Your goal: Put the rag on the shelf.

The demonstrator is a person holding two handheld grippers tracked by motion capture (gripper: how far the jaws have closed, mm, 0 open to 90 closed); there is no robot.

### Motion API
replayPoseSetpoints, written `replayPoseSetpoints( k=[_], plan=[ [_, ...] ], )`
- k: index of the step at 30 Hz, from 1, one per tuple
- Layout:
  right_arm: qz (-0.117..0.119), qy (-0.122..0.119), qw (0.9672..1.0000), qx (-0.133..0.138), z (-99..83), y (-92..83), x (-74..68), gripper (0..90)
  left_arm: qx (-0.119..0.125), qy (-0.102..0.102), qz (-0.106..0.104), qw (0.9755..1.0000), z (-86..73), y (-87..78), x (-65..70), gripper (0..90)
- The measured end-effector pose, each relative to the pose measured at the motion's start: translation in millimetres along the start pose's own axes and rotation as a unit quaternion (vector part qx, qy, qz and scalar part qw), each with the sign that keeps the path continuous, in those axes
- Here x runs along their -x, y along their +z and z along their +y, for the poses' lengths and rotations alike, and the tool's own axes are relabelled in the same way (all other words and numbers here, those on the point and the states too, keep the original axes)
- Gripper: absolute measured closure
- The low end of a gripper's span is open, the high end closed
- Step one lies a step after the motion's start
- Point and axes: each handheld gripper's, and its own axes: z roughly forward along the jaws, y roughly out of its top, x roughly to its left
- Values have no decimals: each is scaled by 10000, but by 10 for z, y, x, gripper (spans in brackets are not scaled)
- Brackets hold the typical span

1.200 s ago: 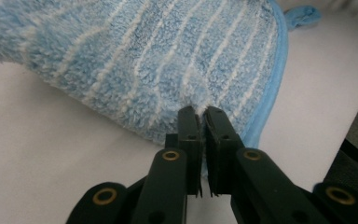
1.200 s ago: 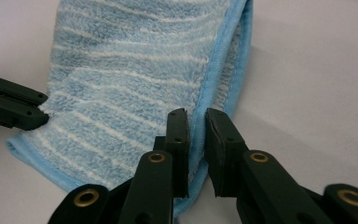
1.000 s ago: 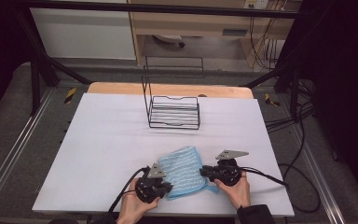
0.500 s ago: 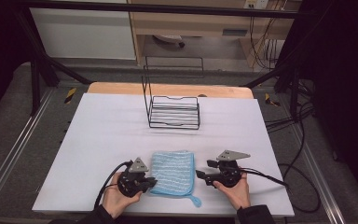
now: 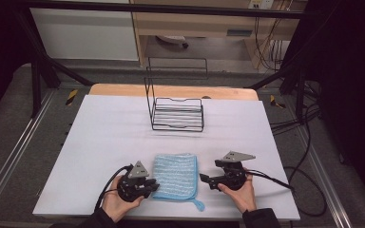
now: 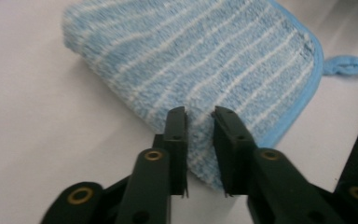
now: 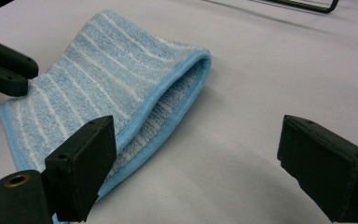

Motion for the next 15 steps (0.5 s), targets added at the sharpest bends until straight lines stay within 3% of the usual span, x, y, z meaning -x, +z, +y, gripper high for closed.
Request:
replayPoseSetpoints(
  k=[4,6,7,8,15],
  plan=[
    [3,31,10000,15,12,-4,7,94,141,-77,169,9997,20,-59,-95,558],
    [3,36,10000,16,12,-3,8,90,146,-132,232,9995,27,-66,-149,530],
    [6,37,10000,25,13,-3,8,82,135,-154,258,9995,32,-68,-175,467],
    [6,37,10000,25,13,-3,8,82,153,-190,282,9993,35,-73,-197,467],
    [13,38,10000,-15,7,-10,1,62,337,-193,301,9988,81,-82,-287,255]
  ],
)
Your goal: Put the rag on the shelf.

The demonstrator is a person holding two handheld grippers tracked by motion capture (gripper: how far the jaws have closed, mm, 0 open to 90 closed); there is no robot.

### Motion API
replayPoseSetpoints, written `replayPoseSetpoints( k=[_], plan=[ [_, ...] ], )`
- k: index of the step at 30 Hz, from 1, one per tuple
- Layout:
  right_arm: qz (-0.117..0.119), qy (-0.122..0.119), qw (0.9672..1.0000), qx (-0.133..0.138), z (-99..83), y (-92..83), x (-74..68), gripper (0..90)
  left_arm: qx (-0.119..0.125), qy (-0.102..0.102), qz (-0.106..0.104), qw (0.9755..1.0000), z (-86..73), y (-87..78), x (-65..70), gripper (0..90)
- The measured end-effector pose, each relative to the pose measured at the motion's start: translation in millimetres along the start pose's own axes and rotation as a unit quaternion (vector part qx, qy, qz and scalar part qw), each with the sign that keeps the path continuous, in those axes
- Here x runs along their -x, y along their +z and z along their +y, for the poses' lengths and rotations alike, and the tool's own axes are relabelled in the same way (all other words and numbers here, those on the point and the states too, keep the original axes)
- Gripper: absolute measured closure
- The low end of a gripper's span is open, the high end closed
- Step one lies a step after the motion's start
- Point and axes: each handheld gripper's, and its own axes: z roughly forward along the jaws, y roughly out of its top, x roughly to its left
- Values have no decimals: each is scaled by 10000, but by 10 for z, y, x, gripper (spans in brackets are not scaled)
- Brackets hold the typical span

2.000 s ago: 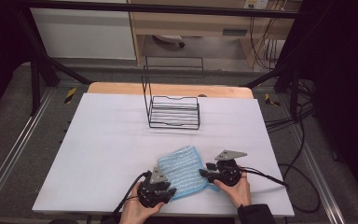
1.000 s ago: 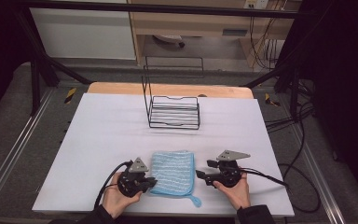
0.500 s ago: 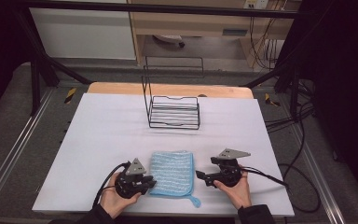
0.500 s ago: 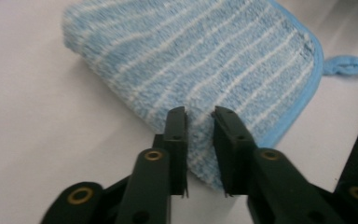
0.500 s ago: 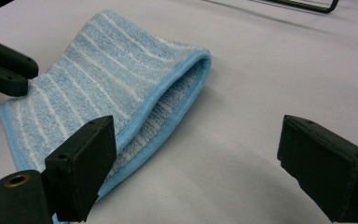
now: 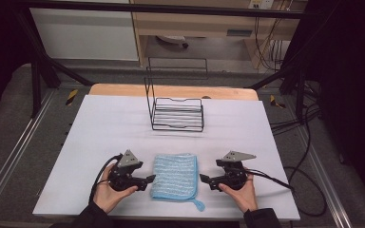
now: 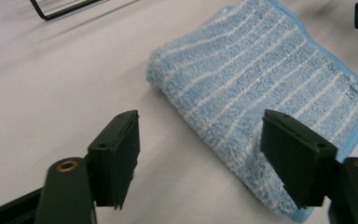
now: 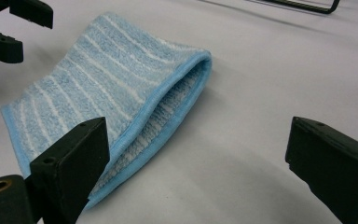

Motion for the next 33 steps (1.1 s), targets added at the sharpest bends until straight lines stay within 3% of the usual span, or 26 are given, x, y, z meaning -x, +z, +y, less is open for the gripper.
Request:
replayPoseSetpoints(
  k=[7,15,24,30,33],
  plan=[
    [-19,-13,10000,-45,-5,-2,-2,50,-64,-30,32,10000,119,27,-68,97],
    [-40,-22,10000,-4,0,-13,0,39,-46,-38,-29,10000,281,41,-141,44],
    [-63,-33,10000,-54,-5,-11,-2,38,8,-54,259,9996,482,111,-233,40],
    [-98,-42,9999,-66,-4,-10,2,38,19,-302,412,9987,522,247,-322,107],
    [-108,-47,9999,-82,-9,-9,-1,37,-78,-426,381,9983,504,329,-337,176]
  ],
)
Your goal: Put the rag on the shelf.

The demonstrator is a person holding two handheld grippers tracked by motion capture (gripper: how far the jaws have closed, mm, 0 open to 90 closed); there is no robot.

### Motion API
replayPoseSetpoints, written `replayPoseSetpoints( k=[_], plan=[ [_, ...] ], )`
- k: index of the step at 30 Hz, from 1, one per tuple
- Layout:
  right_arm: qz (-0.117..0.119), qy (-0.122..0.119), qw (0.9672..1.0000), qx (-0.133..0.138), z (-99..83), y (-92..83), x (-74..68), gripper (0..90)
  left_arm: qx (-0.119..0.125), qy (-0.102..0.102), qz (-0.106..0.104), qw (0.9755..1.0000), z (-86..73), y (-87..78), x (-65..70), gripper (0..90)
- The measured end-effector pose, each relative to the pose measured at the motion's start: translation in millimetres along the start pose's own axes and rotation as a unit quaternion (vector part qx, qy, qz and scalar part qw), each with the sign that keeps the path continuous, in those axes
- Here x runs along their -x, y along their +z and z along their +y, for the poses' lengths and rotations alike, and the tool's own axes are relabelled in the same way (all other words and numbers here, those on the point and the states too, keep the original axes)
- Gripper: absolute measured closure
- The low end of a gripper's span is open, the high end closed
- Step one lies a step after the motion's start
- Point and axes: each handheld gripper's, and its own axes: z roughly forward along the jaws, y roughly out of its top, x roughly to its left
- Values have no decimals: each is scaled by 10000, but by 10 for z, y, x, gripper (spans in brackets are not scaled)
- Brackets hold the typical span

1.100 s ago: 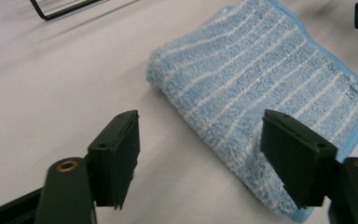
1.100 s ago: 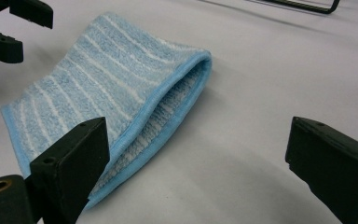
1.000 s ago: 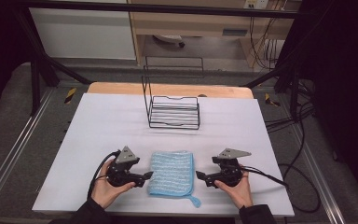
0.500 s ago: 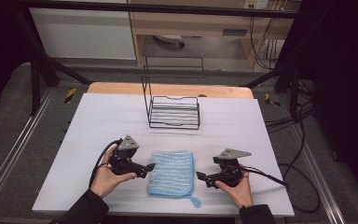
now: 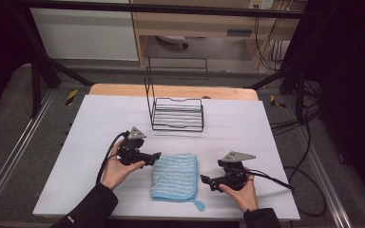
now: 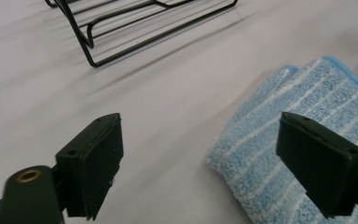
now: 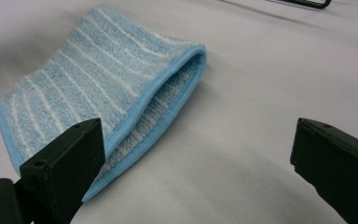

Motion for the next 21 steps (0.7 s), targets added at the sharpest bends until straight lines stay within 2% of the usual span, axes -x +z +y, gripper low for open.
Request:
replayPoseSetpoints(
  k=[1,4,7,14,18,21],
  plan=[
    [0,0,10000,0,0,0,0,37,-22,-25,-9,10000,-9,17,1,176],
    [-18,19,10000,-27,-1,-1,-2,38,-54,-155,-113,9998,-64,97,8,264],
    [-13,9,10000,-42,-5,7,-2,38,-216,-252,-182,9993,-101,176,15,334],
    [-6,-2,10000,-86,-8,16,1,42,-458,-310,-256,9981,-193,292,24,529],
    [-15,7,10000,-84,-5,19,6,42,-493,-393,-335,9975,-211,302,41,623],
    [3,54,10000,-79,1,25,8,42,-512,-387,-318,9974,-226,317,59,656]
  ],
)
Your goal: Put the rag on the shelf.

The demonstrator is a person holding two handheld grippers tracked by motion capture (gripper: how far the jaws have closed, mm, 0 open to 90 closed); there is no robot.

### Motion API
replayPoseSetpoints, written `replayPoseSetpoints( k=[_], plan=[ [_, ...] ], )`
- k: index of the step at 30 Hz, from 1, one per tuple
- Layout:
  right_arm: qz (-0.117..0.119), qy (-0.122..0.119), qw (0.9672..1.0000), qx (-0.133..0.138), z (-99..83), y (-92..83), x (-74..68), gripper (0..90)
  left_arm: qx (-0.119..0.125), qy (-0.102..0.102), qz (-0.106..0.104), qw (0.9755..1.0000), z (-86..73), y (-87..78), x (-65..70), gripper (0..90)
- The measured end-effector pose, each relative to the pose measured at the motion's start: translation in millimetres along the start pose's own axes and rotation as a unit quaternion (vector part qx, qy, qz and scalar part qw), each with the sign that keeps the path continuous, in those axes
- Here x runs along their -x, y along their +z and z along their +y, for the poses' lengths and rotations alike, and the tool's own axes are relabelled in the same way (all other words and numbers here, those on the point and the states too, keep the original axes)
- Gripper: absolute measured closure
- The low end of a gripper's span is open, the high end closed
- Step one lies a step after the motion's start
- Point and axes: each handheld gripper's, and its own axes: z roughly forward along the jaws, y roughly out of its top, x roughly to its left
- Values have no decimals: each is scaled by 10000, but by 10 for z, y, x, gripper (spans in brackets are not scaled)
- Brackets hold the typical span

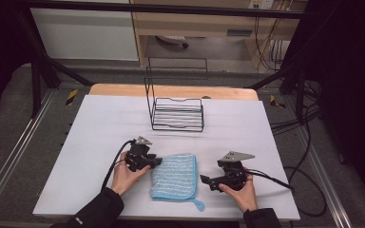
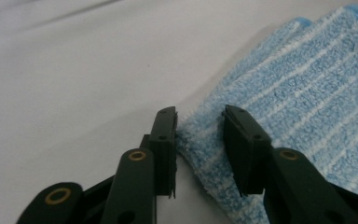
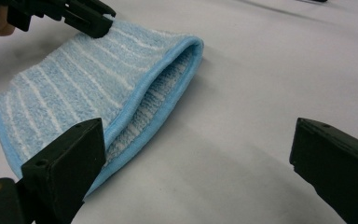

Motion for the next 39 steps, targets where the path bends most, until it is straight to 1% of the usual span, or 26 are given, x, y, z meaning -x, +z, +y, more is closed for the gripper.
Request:
replayPoseSetpoints(
  k=[2,4,5,6,7,9,11,15,16,17,18,19,20,21,23,25,27,30,31,32,33,34,35,36,38,39],
  plan=[
    [8,32,10000,15,7,1,2,42,-4,-23,-6,10000,-1,1,1,668],
    [20,58,10000,49,19,2,8,42,-4,-3,0,10000,-9,5,5,679],
    [23,19,10000,62,27,4,19,41,8,19,18,10000,-10,7,10,681],
    [15,68,10000,61,38,6,20,37,-7,76,28,10000,-10,7,10,684],
    [26,42,9999,101,48,14,33,35,3,69,43,10000,-13,10,20,686],
    [47,162,9997,163,90,30,45,26,23,120,68,9999,-17,14,23,692],
    [40,161,9997,164,109,34,50,19,32,131,80,9999,-19,16,28,693],
    [-80,47,9998,168,210,65,22,12,29,152,74,9999,-20,17,26,695],
    [-83,53,9998,191,238,78,10,16,31,160,74,9998,-21,17,28,696],
    [-80,4,9998,199,267,96,-5,14,32,166,74,9998,-21,17,28,696],
    [-41,-176,9997,183,314,126,-31,32,34,164,71,9998,-22,17,26,697],
    [-27,-168,9997,188,351,153,-47,59,44,160,69,9998,-24,18,24,697],
    [-27,-168,9997,188,351,153,-47,59,32,182,61,9998,-25,15,19,697],
    [-38,-142,9997,201,378,182,-48,70,41,189,62,9998,-27,15,19,697],
    [14,-24,9997,226,422,255,-43,101,67,183,78,9998,-33,17,28,697],
    [24,76,9998,195,447,341,-28,127,91,182,80,9998,-37,18,28,697],
    [-50,63,9999,79,460,415,-18,162,86,165,66,9998,-38,17,27,697],
    [-37,92,9999,33,461,494,-4,223,88,192,80,9997,-38,17,29,697],
    [-40,116,9999,33,458,509,-1,248,89,190,76,9998,-37,17,28,697],
    [-14,131,9999,-15,440,554,3,313,93,175,67,9998,-37,18,28,697],
    [-14,131,9999,-15,440,554,3,313,86,180,56,9998,-37,17,25,697],
    [8,159,9998,-91,421,587,-1,386,85,188,48,9998,-36,17,21,697],
    [8,159,9998,-91,421,587,-1,386,83,198,35,9998,-35,17,16,697],
    [10,173,9997,-152,411,603,0,406,82,191,25,9998,-35,17,13,697],
    [54,194,9996,-216,400,618,0,485,83,200,21,9998,-35,17,12,697],
    [83,239,9994,-253,399,623,0,505,84,216,20,9997,-34,17,12,697]
  ],
)
